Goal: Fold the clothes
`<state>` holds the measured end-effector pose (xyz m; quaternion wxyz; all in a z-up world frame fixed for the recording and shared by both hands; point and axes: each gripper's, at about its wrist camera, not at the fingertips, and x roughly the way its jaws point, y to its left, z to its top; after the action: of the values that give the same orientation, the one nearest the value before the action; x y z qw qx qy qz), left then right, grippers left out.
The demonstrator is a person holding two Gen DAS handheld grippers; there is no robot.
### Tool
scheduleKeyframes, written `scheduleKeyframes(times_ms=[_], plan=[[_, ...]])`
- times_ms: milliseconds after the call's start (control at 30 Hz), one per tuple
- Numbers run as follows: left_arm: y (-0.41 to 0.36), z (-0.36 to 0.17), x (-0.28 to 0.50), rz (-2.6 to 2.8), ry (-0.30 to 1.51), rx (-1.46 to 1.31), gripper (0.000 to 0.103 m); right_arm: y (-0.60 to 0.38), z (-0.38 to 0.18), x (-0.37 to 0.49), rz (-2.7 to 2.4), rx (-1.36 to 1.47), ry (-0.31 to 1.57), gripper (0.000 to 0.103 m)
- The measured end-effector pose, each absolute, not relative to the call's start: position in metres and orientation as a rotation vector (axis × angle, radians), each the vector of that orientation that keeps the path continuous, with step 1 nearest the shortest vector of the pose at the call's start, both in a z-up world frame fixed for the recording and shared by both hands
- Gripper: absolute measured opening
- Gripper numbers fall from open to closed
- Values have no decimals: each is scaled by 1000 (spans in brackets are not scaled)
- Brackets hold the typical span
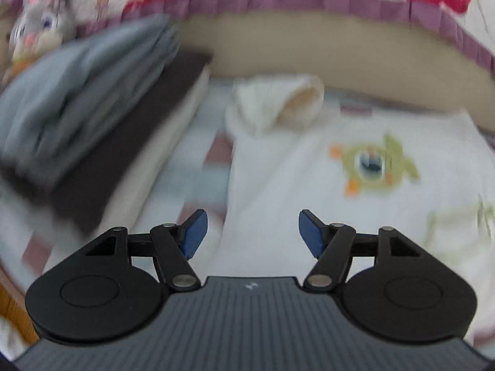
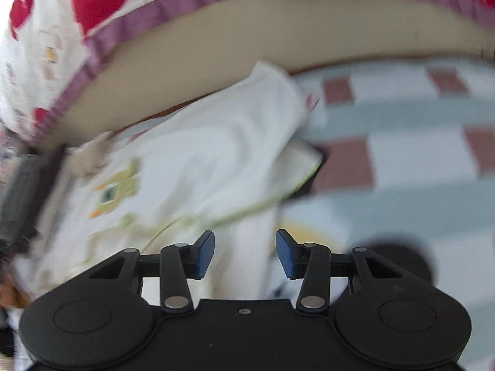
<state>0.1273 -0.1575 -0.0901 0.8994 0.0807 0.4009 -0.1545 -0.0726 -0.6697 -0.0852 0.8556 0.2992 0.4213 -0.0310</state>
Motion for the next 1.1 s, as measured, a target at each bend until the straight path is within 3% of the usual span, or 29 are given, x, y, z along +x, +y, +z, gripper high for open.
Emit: scheduleKeyframes(times_ms=[200,433,667,833,867,900,933,1100], plan=[[-114,-99,75,-237,880,196,72,-621,-105,-110,20,750,937,57],[-75,-113,54,-233,996,81,73,-595,-112,-106,63,790,984,58],[-83,-120,43,-242,1015,134,73,-549,-123,-102,152,752,1031,58],[-85,-122,36,-387,1053,28,73,-542,-124,-103,76,797,1030,60],[-84,-125,36,-416,1078,-8,74,-541,-124,-103,60,808,1029,61],[-84,-128,35,-444,1103,-45,83,-540,-123,-103,43,819,1028,61],[-83,-132,35,-461,1130,-80,86,-539,-123,-103,27,830,1027,61],[-74,-143,36,-410,1180,-152,86,-516,-110,-100,92,665,998,62]])
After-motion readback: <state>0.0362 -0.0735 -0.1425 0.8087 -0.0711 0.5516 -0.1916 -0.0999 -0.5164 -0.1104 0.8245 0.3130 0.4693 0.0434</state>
